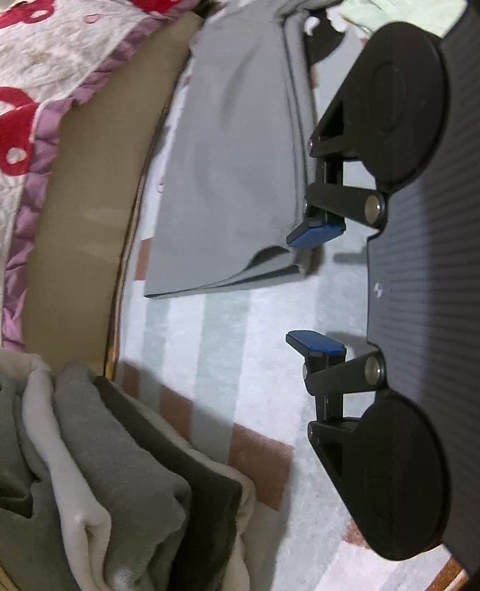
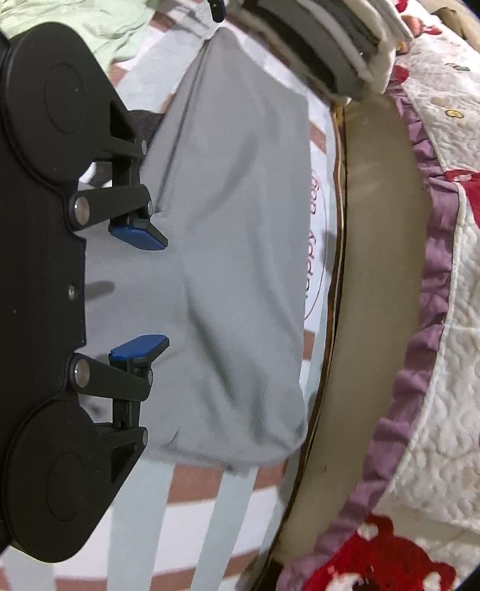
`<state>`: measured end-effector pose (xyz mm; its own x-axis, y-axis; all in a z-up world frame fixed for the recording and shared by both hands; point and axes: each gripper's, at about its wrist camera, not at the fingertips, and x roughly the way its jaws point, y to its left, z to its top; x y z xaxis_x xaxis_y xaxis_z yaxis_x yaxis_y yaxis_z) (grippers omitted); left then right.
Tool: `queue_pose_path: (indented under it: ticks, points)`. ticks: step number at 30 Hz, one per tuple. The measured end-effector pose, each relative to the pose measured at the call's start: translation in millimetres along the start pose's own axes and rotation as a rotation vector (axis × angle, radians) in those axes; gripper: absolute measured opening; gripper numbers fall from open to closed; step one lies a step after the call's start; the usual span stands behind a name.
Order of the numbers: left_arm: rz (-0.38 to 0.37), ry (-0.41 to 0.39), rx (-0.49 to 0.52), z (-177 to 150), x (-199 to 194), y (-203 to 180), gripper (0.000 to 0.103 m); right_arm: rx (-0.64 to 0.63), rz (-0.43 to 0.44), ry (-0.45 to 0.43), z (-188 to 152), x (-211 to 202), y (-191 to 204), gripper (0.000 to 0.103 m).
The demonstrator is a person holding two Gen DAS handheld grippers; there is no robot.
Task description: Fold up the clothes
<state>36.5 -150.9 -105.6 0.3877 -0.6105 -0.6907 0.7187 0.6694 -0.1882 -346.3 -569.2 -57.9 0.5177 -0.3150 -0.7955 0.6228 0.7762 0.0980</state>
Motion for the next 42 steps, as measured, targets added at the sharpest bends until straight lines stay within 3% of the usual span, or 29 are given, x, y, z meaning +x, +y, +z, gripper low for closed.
queue_pose_path:
  ticks: [4,8,13,17,21,23,24,25,26,27,28,29,30,35,39,42]
  points:
    - [-0.098,0.021,-0.145,-0.6,5.0,10.0,0.049,-0.093,-0.017,0.01,-6.4,-24.8,21.9,0.056]
    - [-0.15,0.034,-0.22,-8.0,4.8,9.0,0.049,-0.191,-0.023,-0.01,-1.5,-31.6,57.8,0.055]
    - [-0.162,0.017,-0.266,-11.3,4.9,8.4,0.045,-0.128,0.014,0.013,-10.1,-7.3,75.4,0.053]
    - [-0.192,0.01,-0.274,-9.7,1.8,7.9,0.045,-0.082,-0.014,0.054,-30.4,29.0,75.4,0.05]
    - [-0.219,-0.001,-0.294,-7.9,4.0,6.9,0.048,0.077,-0.045,0.028,-55.2,49.5,59.8,0.052]
    - [-0.246,-0.007,-0.312,-3.6,8.3,5.2,0.052,0.018,-0.083,0.03,-64.3,57.6,61.3,0.052]
    - [-0.249,-0.007,-0.311,-1.9,11.3,3.8,0.059,-0.009,-0.086,0.022,-64.7,59.0,62.2,0.052]
    - [-0.235,-0.003,-0.294,-0.7,15.9,1.3,0.064,-0.036,-0.089,0.014,-65.1,60.3,63.0,0.044]
    - [-0.221,0.002,-0.276,0.5,20.5,-1.1,0.069,-0.037,-0.073,0.013,-63.4,59.4,62.3,0.024]
    - [-0.207,0.006,-0.258,1.6,25.1,-3.5,0.068,-0.038,-0.057,0.012,-61.7,58.5,61.6,0.017]
    - [-0.193,0.01,-0.24,2.8,29.6,-6.0,0.066,-0.048,-0.05,0.015,-61.0,55.0,64.0,0.014]
    - [-0.179,0.015,-0.222,4.0,34.2,-8.4,0.042,-0.057,-0.043,0.018,-60.4,51.6,66.4,0.013]
    - [-0.164,0.019,-0.205,5.2,38.8,-10.8,0.005,-0.067,-0.037,0.021,-59.8,48.1,68.9,0.012]
    - [-0.087,0.022,-0.118,10.3,50.9,-19.8,0.005,-0.104,-0.042,0.069,-52.7,32.8,78.4,0.008]
    - [-0.026,0.022,-0.039,10.8,49.9,-25.0,0.005,-0.134,-0.059,0.148,-70.0,44.3,78.1,0.005]
    - [0.005,0.033,0.014,7.4,51.2,-30.7,0.005,-0.1,-0.043,0.126,-76.9,38.8,76.4,0.005]
